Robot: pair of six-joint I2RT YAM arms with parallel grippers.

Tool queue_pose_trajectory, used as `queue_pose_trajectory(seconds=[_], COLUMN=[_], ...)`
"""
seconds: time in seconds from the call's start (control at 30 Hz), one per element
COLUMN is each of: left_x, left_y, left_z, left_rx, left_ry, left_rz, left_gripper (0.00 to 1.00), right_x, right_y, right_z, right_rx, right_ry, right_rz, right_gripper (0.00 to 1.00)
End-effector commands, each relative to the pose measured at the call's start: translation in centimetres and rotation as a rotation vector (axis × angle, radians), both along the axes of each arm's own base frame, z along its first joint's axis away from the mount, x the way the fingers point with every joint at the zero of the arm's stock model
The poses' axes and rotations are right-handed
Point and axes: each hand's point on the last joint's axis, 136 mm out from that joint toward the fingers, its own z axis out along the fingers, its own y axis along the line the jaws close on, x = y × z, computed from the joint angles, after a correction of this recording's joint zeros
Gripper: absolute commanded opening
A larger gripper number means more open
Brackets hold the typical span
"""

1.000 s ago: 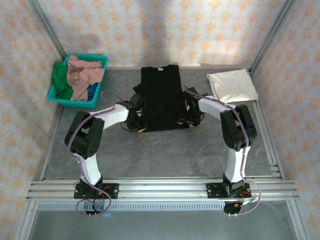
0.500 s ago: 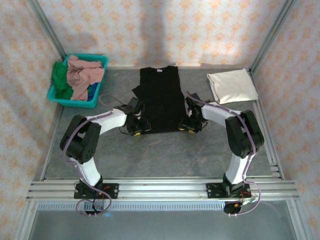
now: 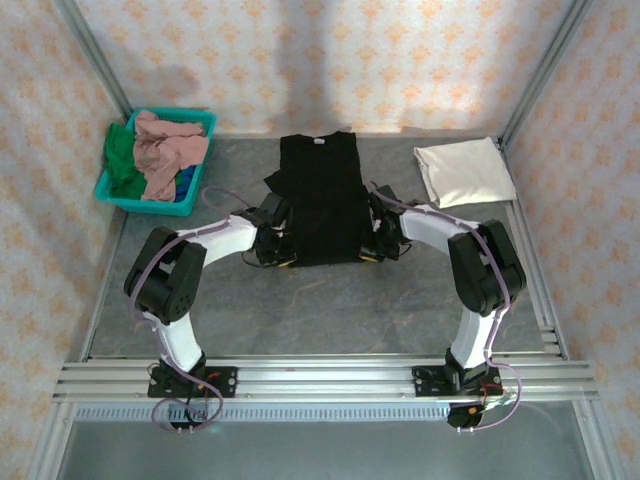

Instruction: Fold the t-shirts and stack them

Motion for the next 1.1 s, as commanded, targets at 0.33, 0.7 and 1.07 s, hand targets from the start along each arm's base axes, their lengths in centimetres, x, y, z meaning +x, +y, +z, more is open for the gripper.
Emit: queue_pose_trajectory(seconds=[0.33, 0.7, 1.07], left_x=[-0.8, -3.4, -2.8], left_y=[1.1, 2.2, 4.3], left_z=[7.8, 13.9, 17.0], left_rx=[-0.026, -0.081, -0.007], left_ry=[-0.178, -0.314, -0.385], left_rz=[0.021, 0.047, 0.126], left_gripper=[0.00, 0.00, 0.00], right_x=[-1.2, -2.2, 0.1], right_y=[-0.6, 0.7, 3.3], right_z=[5.9, 12.6, 19.0], right_rx=[0.036, 0.188, 0.281], right_ry=[-0.108, -0.224, -0.337], right_rz=[-0.007, 0.017, 0.056], right_gripper=[0.00, 0.00, 0.00])
